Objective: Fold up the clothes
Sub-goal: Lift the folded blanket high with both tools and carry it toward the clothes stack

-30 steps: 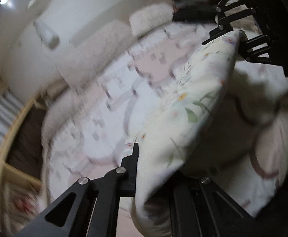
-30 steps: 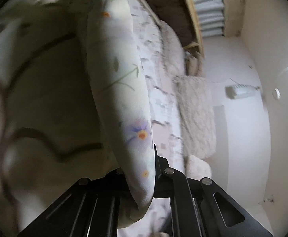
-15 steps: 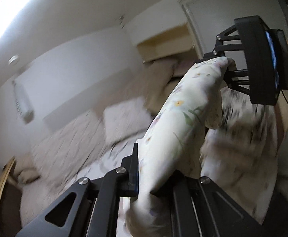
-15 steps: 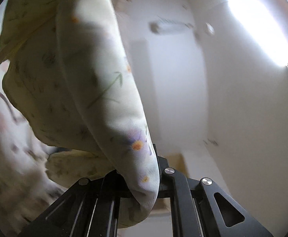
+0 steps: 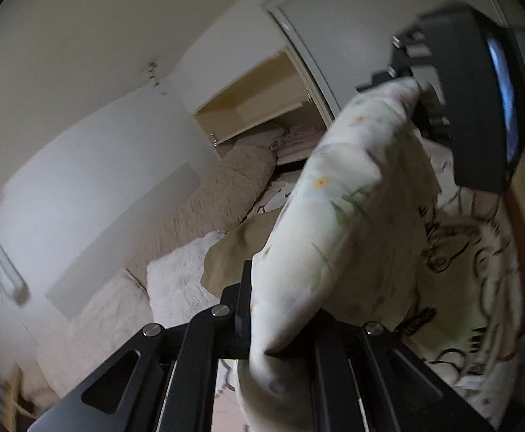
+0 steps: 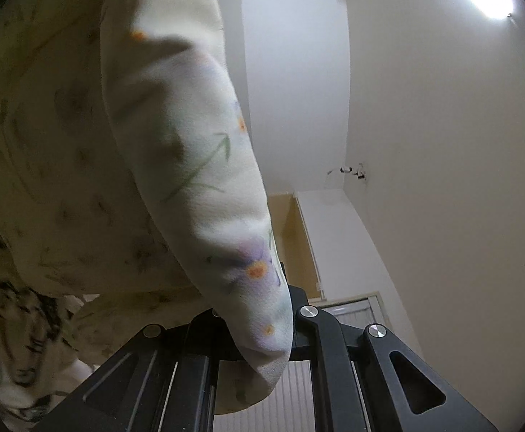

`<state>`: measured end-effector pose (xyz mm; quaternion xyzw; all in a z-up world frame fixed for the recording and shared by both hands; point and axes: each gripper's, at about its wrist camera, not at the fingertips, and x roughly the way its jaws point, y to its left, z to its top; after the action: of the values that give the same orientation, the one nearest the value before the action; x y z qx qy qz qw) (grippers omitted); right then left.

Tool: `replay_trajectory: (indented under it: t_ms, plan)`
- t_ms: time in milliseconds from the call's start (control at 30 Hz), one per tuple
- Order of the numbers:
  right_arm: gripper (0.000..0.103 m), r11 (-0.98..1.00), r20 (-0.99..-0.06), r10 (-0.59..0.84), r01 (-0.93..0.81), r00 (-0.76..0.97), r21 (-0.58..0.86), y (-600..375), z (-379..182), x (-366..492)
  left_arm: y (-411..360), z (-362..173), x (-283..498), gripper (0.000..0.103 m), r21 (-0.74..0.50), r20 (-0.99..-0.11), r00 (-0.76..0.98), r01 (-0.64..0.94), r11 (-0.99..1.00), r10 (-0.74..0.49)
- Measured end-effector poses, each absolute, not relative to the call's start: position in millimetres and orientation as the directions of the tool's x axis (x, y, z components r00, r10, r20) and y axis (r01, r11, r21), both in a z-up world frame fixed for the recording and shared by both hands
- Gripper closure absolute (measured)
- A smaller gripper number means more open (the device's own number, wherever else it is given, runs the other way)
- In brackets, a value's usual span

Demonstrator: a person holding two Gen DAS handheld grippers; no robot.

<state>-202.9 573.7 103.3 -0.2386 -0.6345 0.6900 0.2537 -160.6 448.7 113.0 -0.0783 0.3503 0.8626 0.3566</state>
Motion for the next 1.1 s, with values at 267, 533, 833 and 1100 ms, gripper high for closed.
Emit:
replay_trajectory:
  t_ms: [267,533,833,1100]
  plan:
    - [0.096,0.054,0.111,0.639,-0.099,-0.761,-0.994,614.8,68.9,-237.4,489.1,94.7,-182.7,0.095,0.724,-0.259,-0.847,-0.488,-0.487,0.464]
    - [0.095,0.026,0.094,0.631,-0.100,-0.770,-0.995,624.3,53.6,-250.1,490.2,51.1,-177.8,0.095,0.904,-0.158,-0.878,-0.313,-0.291,0.453]
    - [0.096,0.229,0.129,0.589,0.012,-0.798,-0.973,646.9,7.2,-237.9,490.9,27.2,-144.1,0.095,0.895,-0.236,-0.839,-0.385,-0.227,0.491]
    - [0.095,0.101,0.023,0.582,0.044,-0.813,-0.994,658.1,29.3,-200.5,481.8,16.7,-92.8,0.095,0.917,-0.281,-0.817,-0.383,-0.110,0.503]
